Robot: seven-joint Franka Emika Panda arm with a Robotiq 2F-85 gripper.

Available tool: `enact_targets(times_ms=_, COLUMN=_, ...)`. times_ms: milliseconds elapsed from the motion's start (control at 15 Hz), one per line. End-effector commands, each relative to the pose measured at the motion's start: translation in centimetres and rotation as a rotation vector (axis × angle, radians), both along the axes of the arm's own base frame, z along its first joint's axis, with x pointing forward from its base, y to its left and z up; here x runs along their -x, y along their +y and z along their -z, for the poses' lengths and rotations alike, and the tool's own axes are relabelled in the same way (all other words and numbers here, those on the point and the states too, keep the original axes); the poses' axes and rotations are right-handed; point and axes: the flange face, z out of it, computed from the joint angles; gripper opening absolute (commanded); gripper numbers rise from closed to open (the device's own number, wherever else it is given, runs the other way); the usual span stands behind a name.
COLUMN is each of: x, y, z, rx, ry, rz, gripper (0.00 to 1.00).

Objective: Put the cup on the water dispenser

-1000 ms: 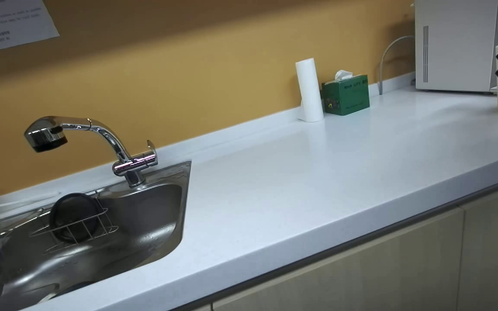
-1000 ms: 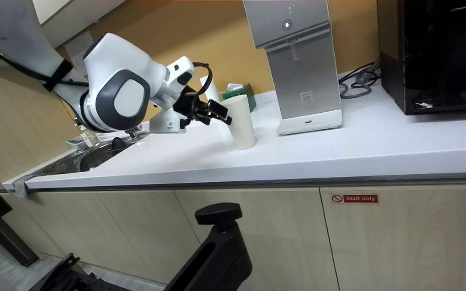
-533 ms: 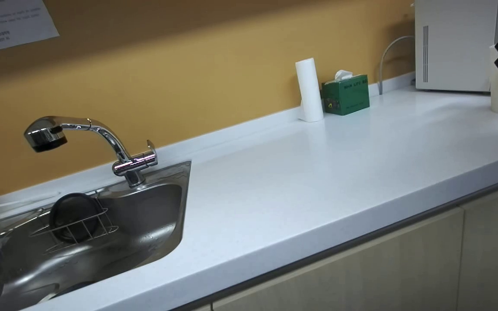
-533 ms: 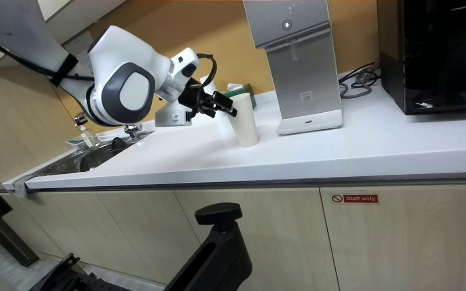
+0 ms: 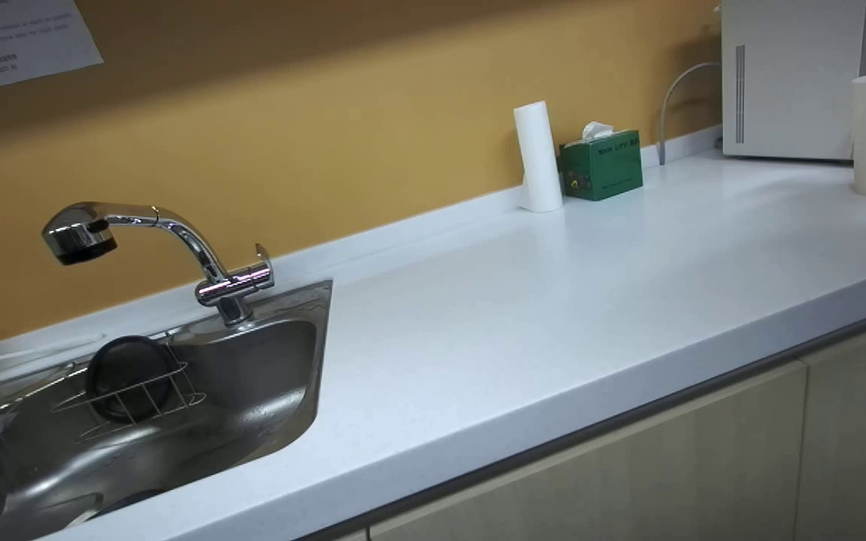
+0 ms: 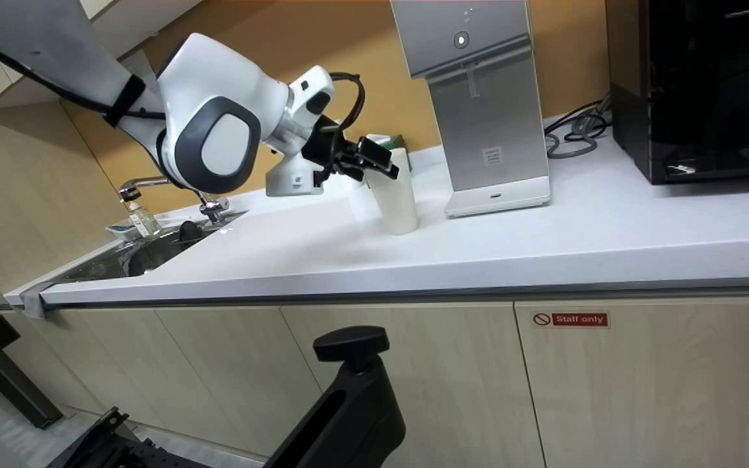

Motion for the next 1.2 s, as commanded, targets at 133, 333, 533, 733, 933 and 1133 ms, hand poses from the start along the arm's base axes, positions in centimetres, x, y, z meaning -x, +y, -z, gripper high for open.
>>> enact_targets(times_ms=133, x=-2.1, y=0.0, z=0.3, rx=0.020, ry=-0.001, rz=-0.011, gripper=1.00)
enact_targets(times_ms=333, x=-2.7, y=0.6, z=1.3, rx=0.024, ry=0.018, rz=-0.032, gripper=1.00)
enact_targets(times_ms=533, x=-3.7, y=0.8, z=1.6, rx=0.030, ry=0.018, rz=-0.045, gripper=1.00)
enact_targets(times_ms=733, x=-4.9, y=0.9, z=1.4, rx=0.030, ry=0.004, rz=-0.043, gripper=0.75)
enact_targets(times_ms=933, x=-5.9, y=0.2, z=1.2, rx=0.035, ry=-0.010, rz=-0.022, gripper=0.60)
enact_targets(times_ms=1133, x=-6.4, y=-0.1, z=1.4, rx=0.036, ry=-0.012, rz=-0.009, gripper=0.52)
